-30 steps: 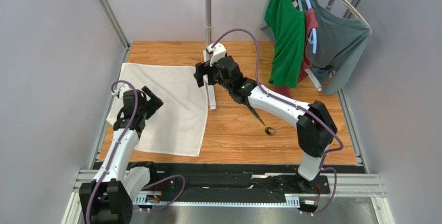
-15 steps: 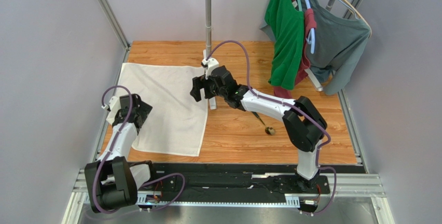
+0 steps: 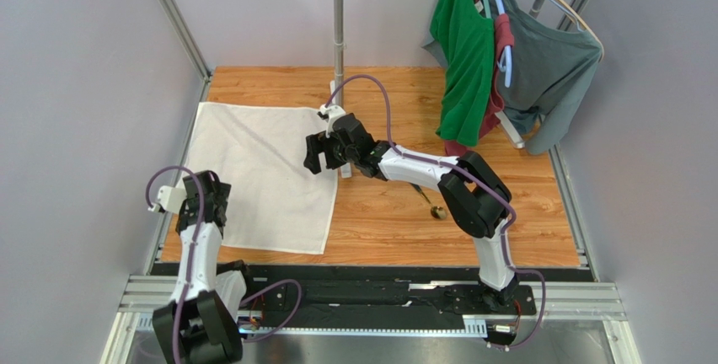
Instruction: Fold the napkin, place the utensils inside, and roll it up
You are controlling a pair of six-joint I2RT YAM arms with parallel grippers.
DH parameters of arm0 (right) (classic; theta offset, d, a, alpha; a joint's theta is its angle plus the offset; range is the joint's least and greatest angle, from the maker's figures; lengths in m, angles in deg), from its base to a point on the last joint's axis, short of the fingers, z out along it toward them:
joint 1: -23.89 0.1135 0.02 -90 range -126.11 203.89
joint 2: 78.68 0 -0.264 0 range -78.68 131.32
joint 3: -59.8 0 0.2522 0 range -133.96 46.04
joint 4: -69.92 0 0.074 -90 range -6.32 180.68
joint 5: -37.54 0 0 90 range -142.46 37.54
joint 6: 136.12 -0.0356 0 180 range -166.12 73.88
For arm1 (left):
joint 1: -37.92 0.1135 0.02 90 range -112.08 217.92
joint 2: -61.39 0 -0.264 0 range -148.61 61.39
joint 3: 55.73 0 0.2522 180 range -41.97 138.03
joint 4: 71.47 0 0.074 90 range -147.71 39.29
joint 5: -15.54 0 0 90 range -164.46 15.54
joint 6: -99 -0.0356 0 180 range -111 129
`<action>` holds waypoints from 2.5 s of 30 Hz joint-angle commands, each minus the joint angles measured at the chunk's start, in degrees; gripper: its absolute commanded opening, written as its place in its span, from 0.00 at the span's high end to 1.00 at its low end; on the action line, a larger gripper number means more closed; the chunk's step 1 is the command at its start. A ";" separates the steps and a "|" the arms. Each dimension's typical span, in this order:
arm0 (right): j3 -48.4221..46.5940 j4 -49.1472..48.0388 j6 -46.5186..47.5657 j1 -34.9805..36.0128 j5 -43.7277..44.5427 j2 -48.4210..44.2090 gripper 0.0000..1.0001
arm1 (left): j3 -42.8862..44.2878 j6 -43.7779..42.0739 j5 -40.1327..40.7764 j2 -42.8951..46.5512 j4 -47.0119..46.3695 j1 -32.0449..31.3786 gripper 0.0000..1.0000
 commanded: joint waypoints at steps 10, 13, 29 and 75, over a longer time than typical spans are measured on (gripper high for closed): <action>-7.41 2.93 0.03 0.64 -2.96 7.19 0.12 | -0.61 5.31 15.48 15.53 17.38 4.36 0.01; -8.90 4.00 0.12 0.73 -4.10 8.95 0.12 | 0.71 0.30 11.26 15.71 13.61 4.27 0.01; -1.98 5.32 -8.13 2.83 -0.78 9.13 0.13 | 4.40 -10.35 -0.17 10.70 2.96 4.18 0.06; -26.05 15.52 10.60 -0.85 20.78 15.03 0.34 | 31.65 -38.56 -3.01 -6.70 16.24 -4.52 0.10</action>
